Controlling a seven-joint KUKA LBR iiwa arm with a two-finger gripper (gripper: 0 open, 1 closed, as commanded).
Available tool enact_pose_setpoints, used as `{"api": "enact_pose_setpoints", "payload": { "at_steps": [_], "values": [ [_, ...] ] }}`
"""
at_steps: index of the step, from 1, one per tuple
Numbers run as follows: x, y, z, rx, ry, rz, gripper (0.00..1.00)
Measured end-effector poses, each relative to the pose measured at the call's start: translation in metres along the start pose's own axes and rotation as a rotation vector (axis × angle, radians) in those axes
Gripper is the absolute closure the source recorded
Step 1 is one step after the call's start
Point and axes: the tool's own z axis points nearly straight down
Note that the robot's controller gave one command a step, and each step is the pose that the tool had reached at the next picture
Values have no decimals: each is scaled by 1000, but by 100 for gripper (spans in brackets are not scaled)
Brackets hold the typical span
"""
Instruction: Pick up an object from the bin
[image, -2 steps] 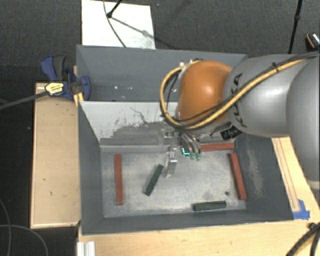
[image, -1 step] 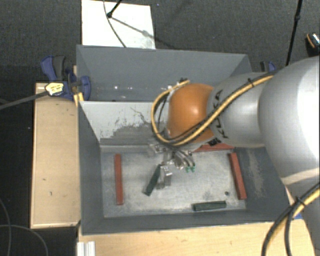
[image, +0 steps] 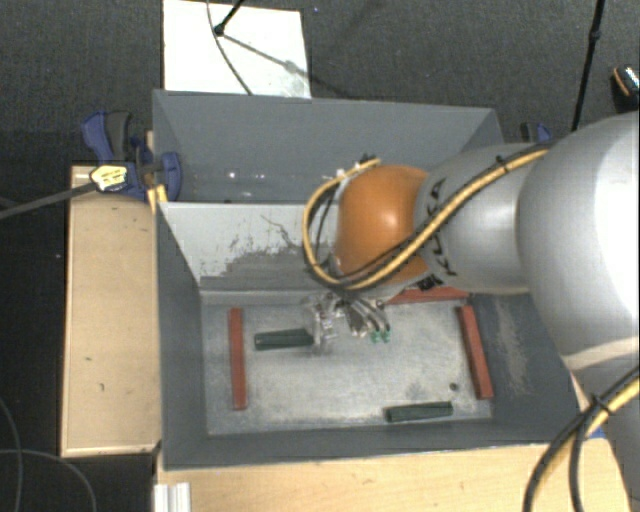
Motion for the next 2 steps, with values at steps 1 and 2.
{"api": "enact_pose_setpoints", "payload": {
  "at_steps": [1,2],
  "values": [
    [2,-13,-122,3,-9,-237,100],
    [-16,19,-177,1,-9,-490,100]
  ]
}}
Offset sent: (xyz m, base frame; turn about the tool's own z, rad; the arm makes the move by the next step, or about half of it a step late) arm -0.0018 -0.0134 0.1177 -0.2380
